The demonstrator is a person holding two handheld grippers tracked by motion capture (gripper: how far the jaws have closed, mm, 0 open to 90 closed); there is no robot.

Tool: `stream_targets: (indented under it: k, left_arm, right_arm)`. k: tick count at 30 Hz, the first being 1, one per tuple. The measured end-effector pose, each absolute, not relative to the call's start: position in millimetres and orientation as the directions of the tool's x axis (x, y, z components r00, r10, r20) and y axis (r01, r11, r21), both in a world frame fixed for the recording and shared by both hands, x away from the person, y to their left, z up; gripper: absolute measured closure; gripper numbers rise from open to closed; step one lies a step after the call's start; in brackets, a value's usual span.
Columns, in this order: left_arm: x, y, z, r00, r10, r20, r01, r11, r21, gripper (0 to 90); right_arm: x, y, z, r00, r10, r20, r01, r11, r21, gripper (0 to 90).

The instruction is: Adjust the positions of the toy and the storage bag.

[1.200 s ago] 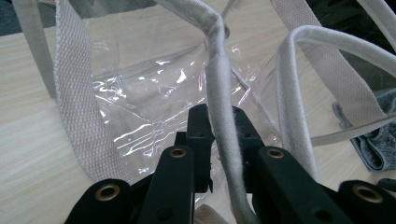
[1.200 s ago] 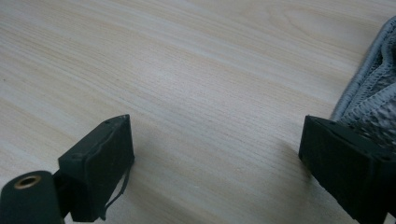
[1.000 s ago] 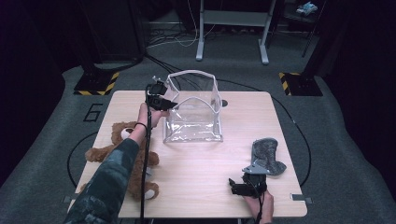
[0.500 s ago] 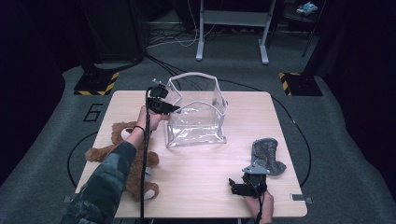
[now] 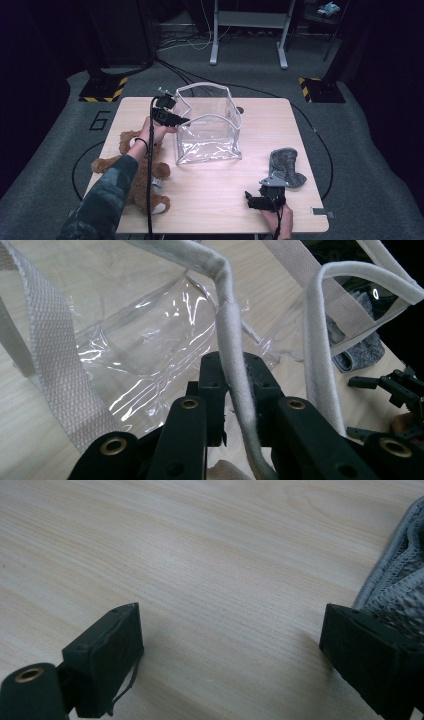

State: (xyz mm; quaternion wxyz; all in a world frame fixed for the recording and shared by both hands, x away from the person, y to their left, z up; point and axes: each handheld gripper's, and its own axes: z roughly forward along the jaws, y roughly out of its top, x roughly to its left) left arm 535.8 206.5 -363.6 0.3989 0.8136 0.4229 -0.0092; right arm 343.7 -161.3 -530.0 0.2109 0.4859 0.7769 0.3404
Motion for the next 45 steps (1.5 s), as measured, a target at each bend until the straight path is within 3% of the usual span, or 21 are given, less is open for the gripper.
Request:
stream_targets:
  k: [4, 12, 16, 17, 21, 23, 27, 45]
  left_arm:
    - [535.6, 212.4, -363.4, 0.632, 0.689, -0.355, 0.703, -0.317, 0.637, 77.2]
    - [538.1, 216.8, -349.9, 0.574, 0.754, -0.321, 0.706, -0.255, 0.661, 39.2]
    - [544.1, 212.9, -344.8, 0.506, 0.827, -0.247, 0.713, -0.24, 0.659, 33.0]
    - [545.5, 211.0, -345.2, 0.493, 0.84, -0.226, 0.717, -0.246, 0.652, 33.7]
    - [549.8, 201.6, -352.1, 0.495, 0.855, -0.152, 0.711, -0.299, 0.637, 54.4]
    - [548.8, 198.8, -353.0, 0.525, 0.836, -0.163, 0.696, -0.311, 0.647, 66.1]
    - [545.9, 195.1, -352.8, 0.579, 0.801, -0.153, 0.662, -0.352, 0.662, 80.0]
    - [529.8, 194.3, -347.8, 0.693, 0.673, -0.259, 0.625, -0.382, 0.681, 83.9]
  right_arm:
    - [343.9, -161.5, -530.1, -0.44, 0.898, 0.0, 0.609, 0.298, 0.735, 9.5]
    - [344.2, -161.9, -530.1, -0.445, 0.896, -0.004, 0.605, 0.304, 0.736, 9.6]
    - [344.1, -161.9, -530.1, -0.444, 0.896, -0.003, 0.606, 0.303, 0.736, 9.7]
    - [344.3, -162.0, -530.2, -0.445, 0.896, -0.006, 0.604, 0.305, 0.736, 9.6]
    - [344.3, -162.0, -530.2, -0.443, 0.897, -0.007, 0.604, 0.304, 0.737, 9.7]
    - [344.3, -162.0, -530.1, -0.443, 0.896, -0.008, 0.604, 0.305, 0.736, 9.7]
    - [344.2, -161.9, -530.1, -0.442, 0.897, -0.008, 0.604, 0.304, 0.736, 9.8]
    - [344.4, -162.5, -529.5, -0.443, 0.897, -0.001, 0.609, 0.301, 0.734, 10.4]
